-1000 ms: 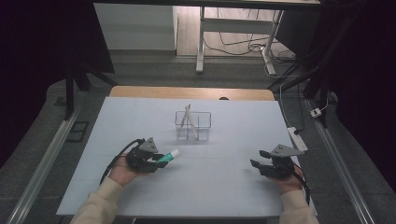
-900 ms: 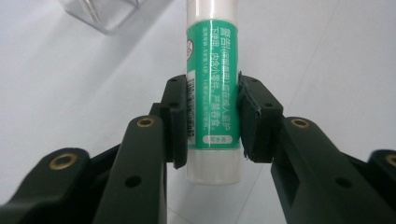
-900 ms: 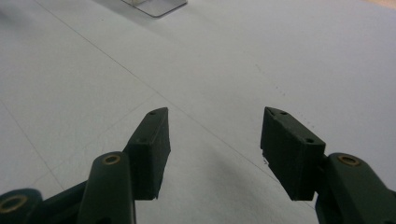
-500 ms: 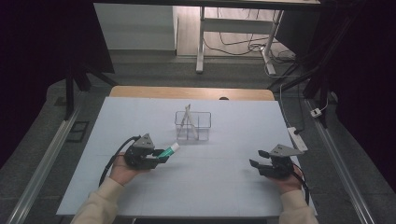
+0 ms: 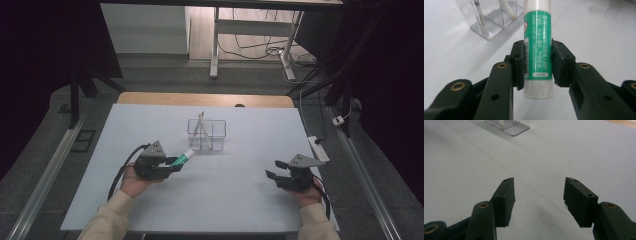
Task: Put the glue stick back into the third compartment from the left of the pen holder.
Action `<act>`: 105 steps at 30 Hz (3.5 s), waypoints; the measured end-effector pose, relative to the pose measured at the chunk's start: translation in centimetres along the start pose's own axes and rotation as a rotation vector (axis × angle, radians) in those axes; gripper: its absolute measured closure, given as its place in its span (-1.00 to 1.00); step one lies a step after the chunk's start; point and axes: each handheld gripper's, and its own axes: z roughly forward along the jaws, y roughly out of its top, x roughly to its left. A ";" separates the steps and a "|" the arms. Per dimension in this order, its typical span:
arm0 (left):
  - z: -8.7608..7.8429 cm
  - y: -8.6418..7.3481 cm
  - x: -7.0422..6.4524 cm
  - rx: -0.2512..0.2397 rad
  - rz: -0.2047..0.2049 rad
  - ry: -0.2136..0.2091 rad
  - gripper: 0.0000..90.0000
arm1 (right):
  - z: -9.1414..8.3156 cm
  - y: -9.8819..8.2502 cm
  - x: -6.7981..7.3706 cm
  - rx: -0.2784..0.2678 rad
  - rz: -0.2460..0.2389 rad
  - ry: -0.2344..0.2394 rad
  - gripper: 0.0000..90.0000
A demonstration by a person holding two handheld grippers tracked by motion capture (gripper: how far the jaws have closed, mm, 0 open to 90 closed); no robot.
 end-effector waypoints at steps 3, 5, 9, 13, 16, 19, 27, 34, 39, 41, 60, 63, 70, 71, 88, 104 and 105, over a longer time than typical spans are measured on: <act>0.1 0.3 -0.1 -0.020 0.001 -0.009 0.46 | 0.0 0.2 0.2 -0.012 0.007 0.017 -0.08; 0.3 0.5 -0.3 -0.026 0.005 -0.013 0.46 | 0.0 0.4 0.4 -0.021 0.007 0.026 -0.08; 0.8 0.8 -0.5 -0.033 0.006 -0.024 0.46 | 0.1 0.8 0.8 -0.031 0.006 0.042 -0.08; 1.2 1.2 -0.8 -0.038 0.011 -0.028 0.46 | 0.4 1.0 1.1 -0.044 0.009 0.057 -0.08; 1.5 1.5 -1.0 -0.045 0.016 -0.028 0.46 | 0.5 1.1 1.3 -0.052 0.016 0.067 -0.08; 1.8 1.8 -1.2 -0.047 0.023 -0.032 0.46 | 0.6 1.3 1.5 -0.058 0.023 0.079 -0.08; 2.6 2.4 -1.6 -0.057 0.035 -0.039 0.46 | 1.0 1.7 2.1 -0.071 0.035 0.111 -0.09; 3.0 2.8 -1.9 -0.064 0.043 -0.046 0.46 | 1.4 2.2 2.9 -0.084 0.040 0.139 -0.12; 3.3 3.0 -2.1 -0.064 0.047 -0.051 0.46 | 1.8 2.5 3.4 -0.098 0.053 0.161 -0.13; 3.4 3.0 -2.1 -0.064 0.050 -0.052 0.46 | 2.0 2.6 3.6 -0.096 0.049 0.165 -0.14; 5.1 3.6 -3.0 -0.063 0.074 -0.077 0.46 | 3.2 3.7 5.0 -0.103 0.037 0.186 -0.17; 5.4 3.8 -3.2 -0.065 0.078 -0.081 0.46 | 3.3 3.8 5.2 -0.105 0.037 0.188 -0.19; 5.9 4.2 -3.6 -0.075 0.092 -0.088 0.46 | 3.5 4.2 5.5 -0.107 0.037 0.194 -0.21; 6.0 4.2 -3.7 -0.077 0.093 -0.090 0.46 | 3.6 4.2 5.5 -0.110 0.037 0.194 -0.22; 7.5 4.6 -4.6 -0.073 0.123 -0.109 0.46 | 4.1 4.6 6.1 -0.117 0.037 0.205 -0.22; 8.4 4.8 -5.5 -0.062 0.164 -0.098 0.46 | 4.8 5.3 6.5 -0.159 0.085 0.235 -0.20; 8.5 4.8 -5.5 -0.062 0.165 -0.098 0.46 | 4.8 5.3 6.5 -0.159 0.086 0.239 -0.19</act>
